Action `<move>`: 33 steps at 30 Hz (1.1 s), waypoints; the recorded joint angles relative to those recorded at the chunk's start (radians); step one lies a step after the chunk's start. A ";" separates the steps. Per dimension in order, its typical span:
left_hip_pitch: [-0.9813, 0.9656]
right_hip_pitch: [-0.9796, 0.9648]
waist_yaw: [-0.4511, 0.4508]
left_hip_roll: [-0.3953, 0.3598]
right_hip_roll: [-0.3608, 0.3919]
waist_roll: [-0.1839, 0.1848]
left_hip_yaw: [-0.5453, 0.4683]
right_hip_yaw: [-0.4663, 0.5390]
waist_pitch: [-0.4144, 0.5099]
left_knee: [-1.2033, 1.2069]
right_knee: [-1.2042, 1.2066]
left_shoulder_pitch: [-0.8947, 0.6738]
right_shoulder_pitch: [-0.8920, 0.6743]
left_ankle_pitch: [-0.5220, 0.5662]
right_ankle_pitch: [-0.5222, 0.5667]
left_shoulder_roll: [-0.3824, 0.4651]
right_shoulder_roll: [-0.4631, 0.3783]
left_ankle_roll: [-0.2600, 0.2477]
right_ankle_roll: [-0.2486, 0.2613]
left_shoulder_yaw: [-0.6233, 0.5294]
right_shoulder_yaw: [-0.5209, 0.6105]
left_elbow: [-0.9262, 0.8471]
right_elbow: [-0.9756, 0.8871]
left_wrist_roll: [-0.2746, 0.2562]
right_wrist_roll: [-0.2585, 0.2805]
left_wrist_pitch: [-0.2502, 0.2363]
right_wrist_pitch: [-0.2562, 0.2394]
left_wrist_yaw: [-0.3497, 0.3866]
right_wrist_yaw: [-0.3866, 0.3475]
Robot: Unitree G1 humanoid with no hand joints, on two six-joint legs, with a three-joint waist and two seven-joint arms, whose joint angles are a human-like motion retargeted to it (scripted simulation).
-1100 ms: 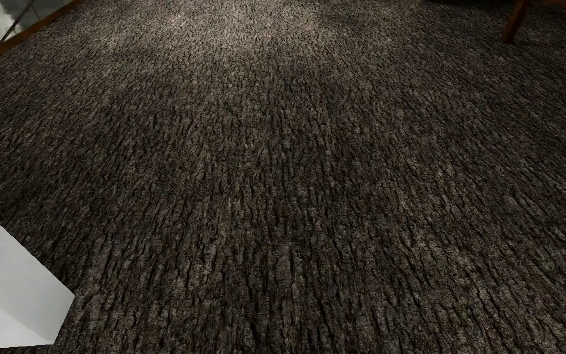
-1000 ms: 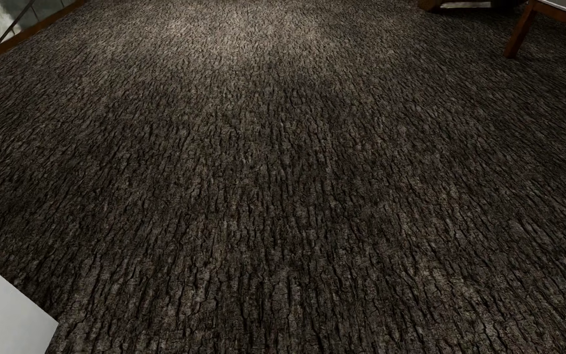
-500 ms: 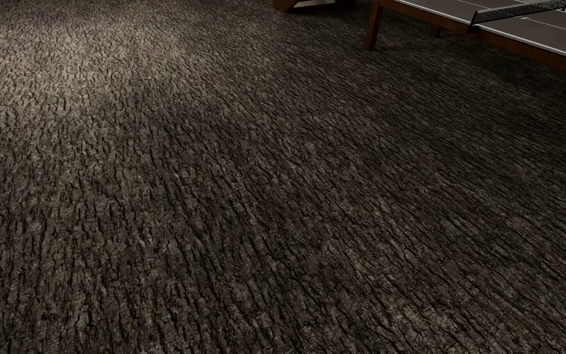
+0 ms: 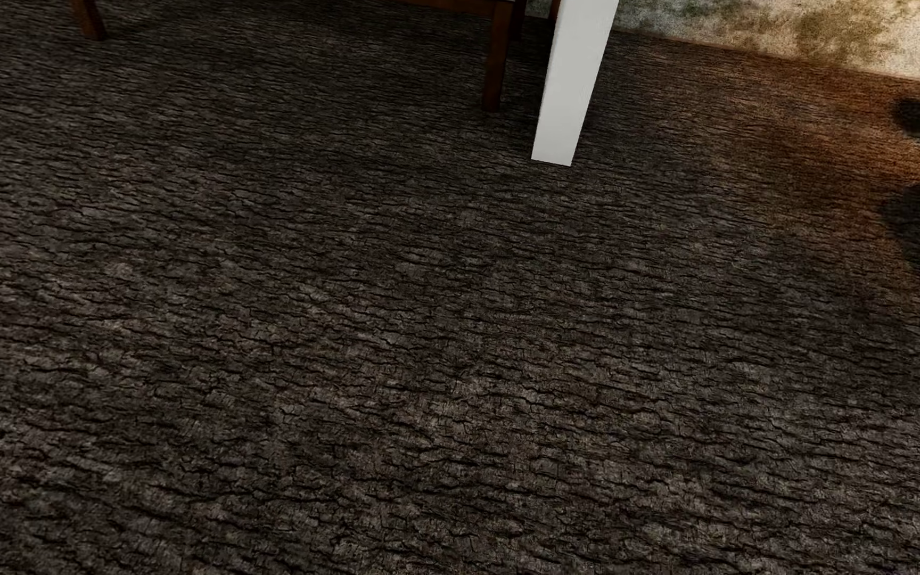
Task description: Move towards the shelves
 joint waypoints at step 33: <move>-0.452 0.244 0.202 -0.143 0.300 0.019 0.000 0.000 0.061 0.179 -0.260 0.162 -0.190 0.113 -0.751 -0.080 -0.003 0.000 0.000 -0.309 -0.029 0.067 -0.217 0.000 0.000 0.000 0.000 0.000 0.000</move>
